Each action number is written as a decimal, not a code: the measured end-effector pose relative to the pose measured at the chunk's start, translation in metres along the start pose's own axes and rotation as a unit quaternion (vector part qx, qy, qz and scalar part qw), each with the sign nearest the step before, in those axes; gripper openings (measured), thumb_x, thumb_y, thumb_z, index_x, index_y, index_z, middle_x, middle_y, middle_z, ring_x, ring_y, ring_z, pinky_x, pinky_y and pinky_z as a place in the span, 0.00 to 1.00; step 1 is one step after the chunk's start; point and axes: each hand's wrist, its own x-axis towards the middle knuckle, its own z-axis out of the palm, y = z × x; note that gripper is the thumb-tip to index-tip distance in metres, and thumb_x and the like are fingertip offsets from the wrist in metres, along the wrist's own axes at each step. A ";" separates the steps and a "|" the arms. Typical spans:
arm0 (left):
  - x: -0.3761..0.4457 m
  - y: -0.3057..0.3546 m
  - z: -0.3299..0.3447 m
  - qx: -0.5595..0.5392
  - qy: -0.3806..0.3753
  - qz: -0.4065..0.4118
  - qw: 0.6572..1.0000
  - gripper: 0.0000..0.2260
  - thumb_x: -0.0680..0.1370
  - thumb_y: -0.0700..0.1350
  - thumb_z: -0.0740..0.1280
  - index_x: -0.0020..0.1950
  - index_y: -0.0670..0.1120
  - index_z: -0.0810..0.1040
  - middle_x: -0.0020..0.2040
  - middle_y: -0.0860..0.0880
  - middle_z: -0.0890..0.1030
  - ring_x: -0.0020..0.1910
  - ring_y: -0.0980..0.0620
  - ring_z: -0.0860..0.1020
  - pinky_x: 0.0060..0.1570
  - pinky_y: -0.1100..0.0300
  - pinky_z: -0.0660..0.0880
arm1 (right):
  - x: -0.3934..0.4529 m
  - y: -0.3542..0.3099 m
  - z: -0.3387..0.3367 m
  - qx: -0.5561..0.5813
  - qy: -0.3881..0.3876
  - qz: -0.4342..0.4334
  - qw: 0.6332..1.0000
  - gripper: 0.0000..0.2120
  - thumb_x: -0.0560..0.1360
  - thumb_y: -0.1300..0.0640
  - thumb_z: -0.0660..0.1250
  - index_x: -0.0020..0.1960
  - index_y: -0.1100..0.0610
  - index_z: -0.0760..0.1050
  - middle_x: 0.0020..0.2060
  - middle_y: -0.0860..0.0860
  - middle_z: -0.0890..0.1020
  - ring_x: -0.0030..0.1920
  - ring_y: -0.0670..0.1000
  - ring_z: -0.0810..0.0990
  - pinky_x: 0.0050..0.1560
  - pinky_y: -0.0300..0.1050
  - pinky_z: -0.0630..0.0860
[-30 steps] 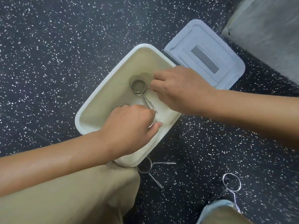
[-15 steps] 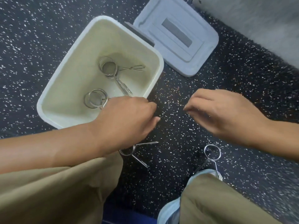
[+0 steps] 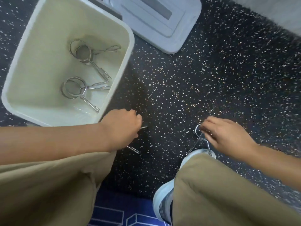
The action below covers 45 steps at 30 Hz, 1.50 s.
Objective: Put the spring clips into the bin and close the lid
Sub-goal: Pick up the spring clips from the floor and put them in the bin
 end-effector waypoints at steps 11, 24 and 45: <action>0.014 -0.001 0.036 0.088 -0.115 -0.022 0.989 0.22 0.81 0.59 0.61 0.67 0.45 0.71 0.64 0.44 0.75 0.63 0.42 0.73 0.56 0.50 0.73 | -0.002 0.010 0.052 -0.090 -0.054 0.015 0.994 0.07 0.66 0.59 0.75 0.41 0.58 0.79 0.34 0.53 0.81 0.38 0.58 0.76 0.36 0.52 0.75; 0.018 -0.005 0.050 0.066 -0.142 -0.001 0.988 0.12 0.80 0.45 0.59 0.64 0.48 0.73 0.57 0.47 0.81 0.56 0.44 0.77 0.47 0.53 0.70 | 0.003 0.006 0.052 -0.086 -0.018 0.000 0.996 0.09 0.63 0.63 0.77 0.36 0.58 0.76 0.29 0.53 0.78 0.32 0.58 0.74 0.33 0.47 0.65; -0.012 -0.026 -0.044 -0.045 0.162 0.130 0.977 0.08 0.79 0.42 0.57 0.44 0.46 0.74 0.35 0.49 0.76 0.32 0.43 0.76 0.33 0.50 0.75 | 0.053 -0.034 -0.043 0.342 0.167 0.152 0.912 0.04 0.78 0.51 0.68 0.47 0.50 0.75 0.36 0.50 0.75 0.36 0.48 0.71 0.37 0.42 0.67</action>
